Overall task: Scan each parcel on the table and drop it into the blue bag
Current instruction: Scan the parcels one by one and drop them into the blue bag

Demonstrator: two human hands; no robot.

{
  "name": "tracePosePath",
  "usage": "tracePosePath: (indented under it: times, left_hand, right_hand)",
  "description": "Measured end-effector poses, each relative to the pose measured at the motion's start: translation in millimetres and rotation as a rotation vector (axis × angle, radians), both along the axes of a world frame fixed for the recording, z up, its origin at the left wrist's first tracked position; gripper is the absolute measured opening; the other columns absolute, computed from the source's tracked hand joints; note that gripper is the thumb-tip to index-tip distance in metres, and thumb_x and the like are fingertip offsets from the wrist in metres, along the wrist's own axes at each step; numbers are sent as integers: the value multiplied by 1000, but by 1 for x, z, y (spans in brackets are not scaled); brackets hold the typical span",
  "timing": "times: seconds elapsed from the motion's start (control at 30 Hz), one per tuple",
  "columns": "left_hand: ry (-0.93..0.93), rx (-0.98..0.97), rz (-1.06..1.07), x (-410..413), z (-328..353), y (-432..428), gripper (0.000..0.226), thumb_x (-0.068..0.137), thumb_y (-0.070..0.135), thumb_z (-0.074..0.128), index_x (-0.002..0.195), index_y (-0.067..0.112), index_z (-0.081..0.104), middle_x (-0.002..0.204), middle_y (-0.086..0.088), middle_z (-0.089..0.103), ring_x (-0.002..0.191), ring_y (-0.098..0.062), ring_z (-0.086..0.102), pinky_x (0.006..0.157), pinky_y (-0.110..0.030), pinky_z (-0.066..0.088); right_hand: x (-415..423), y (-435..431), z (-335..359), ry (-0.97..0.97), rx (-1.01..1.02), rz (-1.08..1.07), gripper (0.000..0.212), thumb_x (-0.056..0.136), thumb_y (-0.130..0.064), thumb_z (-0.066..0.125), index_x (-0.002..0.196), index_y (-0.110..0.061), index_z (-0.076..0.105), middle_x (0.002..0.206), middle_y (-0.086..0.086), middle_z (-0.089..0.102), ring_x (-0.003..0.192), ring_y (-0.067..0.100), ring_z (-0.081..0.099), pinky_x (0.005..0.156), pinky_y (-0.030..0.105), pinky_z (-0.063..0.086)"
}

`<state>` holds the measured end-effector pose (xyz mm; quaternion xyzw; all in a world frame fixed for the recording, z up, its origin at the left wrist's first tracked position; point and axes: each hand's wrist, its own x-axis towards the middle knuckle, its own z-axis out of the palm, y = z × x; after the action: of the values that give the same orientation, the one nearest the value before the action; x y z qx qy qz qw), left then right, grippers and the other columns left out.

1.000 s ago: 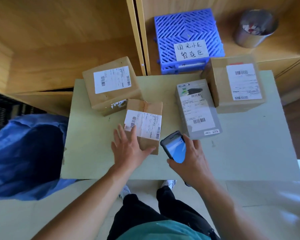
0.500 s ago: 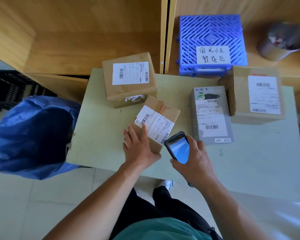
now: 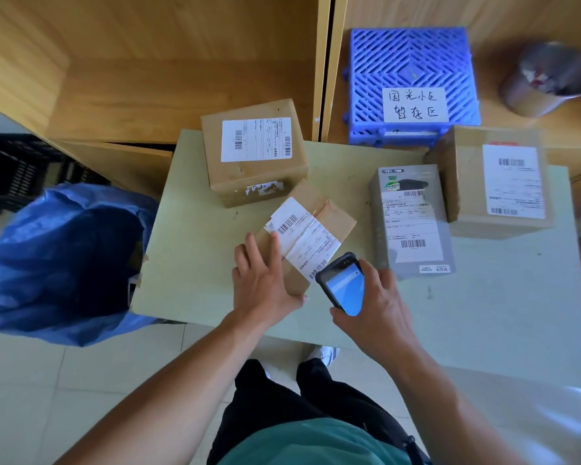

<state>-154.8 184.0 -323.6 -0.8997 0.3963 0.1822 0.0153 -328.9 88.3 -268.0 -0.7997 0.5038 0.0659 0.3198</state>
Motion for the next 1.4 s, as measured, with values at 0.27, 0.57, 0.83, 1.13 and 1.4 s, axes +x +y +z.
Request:
tracePosePath:
  times: [0.27, 0.57, 0.83, 1.13, 1.4]
  left_hand:
    - [-199, 24, -186, 35, 33, 33, 145, 56, 75, 79, 160, 1, 8, 162, -27, 12, 142, -41, 24, 103, -43, 47]
    - [-185, 65, -144, 67, 47, 79, 139, 57, 71, 79, 159, 4, 12, 161, -28, 11, 142, -46, 22, 103, -45, 46]
    - [-170, -30, -54, 124, 52, 154, 136, 53, 71, 82, 159, 12, 20, 161, -29, 17, 143, -48, 24, 104, -53, 43]
    - [-178, -110, 70, 229, 49, 279, 127, 57, 74, 78, 160, 29, 18, 164, -25, 9, 149, -46, 15, 106, -57, 42]
    - [-185, -127, 193, 317, 43, 351, 121, 60, 68, 78, 160, 32, 18, 167, -23, 4, 150, -48, 14, 102, -59, 41]
  right_hand:
    - [32, 18, 14, 66, -81, 110, 86, 69, -43, 71, 141, -31, 26, 115, -3, 36, 102, 23, 50, 79, 37, 42]
    - [79, 46, 24, 99, -74, 178, 87, 69, -43, 71, 143, -30, 26, 115, -2, 36, 103, 24, 49, 82, 37, 43]
    - [159, 103, 28, -32, -66, 212, 92, 70, -45, 71, 147, -28, 24, 119, -1, 37, 106, 28, 52, 82, 40, 48]
    - [282, 199, 37, -115, -71, 311, 89, 69, -41, 74, 146, -29, 29, 121, 1, 41, 107, 29, 53, 83, 40, 50]
    - [350, 262, 39, -112, -15, 353, 84, 69, -43, 72, 141, -37, 29, 114, -6, 37, 98, 29, 57, 69, 43, 56]
